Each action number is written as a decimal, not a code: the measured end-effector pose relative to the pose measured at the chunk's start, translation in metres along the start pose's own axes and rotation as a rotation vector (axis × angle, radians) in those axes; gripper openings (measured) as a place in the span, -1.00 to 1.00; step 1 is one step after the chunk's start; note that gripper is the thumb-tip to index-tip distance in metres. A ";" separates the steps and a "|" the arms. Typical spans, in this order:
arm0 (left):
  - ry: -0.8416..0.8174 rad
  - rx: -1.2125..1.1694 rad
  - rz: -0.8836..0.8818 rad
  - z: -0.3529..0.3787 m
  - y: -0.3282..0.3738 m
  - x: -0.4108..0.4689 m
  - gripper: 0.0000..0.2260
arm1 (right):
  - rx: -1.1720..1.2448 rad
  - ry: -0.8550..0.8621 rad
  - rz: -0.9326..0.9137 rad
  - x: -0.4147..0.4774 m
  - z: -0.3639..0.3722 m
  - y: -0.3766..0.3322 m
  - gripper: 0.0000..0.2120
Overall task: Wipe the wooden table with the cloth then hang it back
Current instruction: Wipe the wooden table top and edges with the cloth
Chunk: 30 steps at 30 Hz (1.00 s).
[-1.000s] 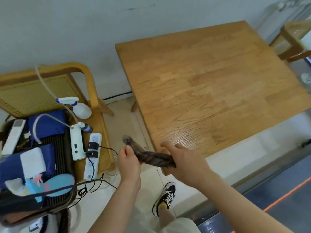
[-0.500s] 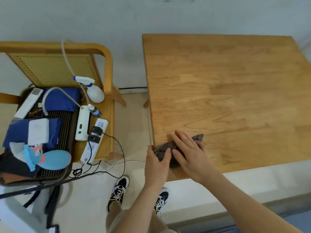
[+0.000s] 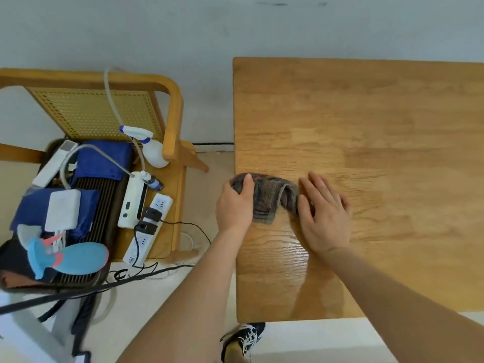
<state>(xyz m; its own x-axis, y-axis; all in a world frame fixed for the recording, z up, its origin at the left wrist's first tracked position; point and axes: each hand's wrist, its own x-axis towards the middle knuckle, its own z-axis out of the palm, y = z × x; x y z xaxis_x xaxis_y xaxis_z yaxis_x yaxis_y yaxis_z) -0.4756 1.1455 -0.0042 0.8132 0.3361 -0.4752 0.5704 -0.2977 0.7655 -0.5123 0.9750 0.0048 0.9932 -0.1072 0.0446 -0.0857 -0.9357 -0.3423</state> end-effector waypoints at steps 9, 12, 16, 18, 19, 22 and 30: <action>0.003 0.103 0.003 -0.006 -0.008 -0.035 -0.38 | -0.020 -0.007 -0.008 -0.001 -0.001 -0.001 -0.55; 0.007 0.073 0.052 0.002 0.013 0.012 -0.35 | -0.029 -0.007 -0.020 -0.002 0.000 -0.003 -0.56; -0.017 0.001 0.030 0.012 0.062 0.091 -0.32 | -0.028 -0.030 -0.021 0.000 -0.002 -0.001 -0.55; -0.008 -0.009 0.038 0.016 0.086 0.127 -0.36 | -0.030 -0.032 -0.032 0.001 -0.003 -0.002 -0.55; -0.007 -0.013 0.043 0.018 0.094 0.142 -0.38 | -0.028 -0.032 -0.024 0.001 -0.003 -0.004 -0.55; -0.015 -0.031 0.062 0.023 0.105 0.167 -0.40 | 0.050 -0.037 0.020 0.041 -0.014 -0.014 -0.60; -0.073 0.051 0.206 0.016 0.100 0.176 -0.40 | -0.077 -0.082 0.060 0.209 0.026 -0.051 -0.52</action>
<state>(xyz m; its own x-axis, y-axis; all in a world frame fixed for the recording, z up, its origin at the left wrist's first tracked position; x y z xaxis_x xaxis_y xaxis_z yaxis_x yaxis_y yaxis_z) -0.2734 1.1605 -0.0180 0.9184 0.1986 -0.3423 0.3948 -0.3984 0.8279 -0.2984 1.0089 0.0067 0.9889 -0.1390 -0.0518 -0.1479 -0.9518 -0.2688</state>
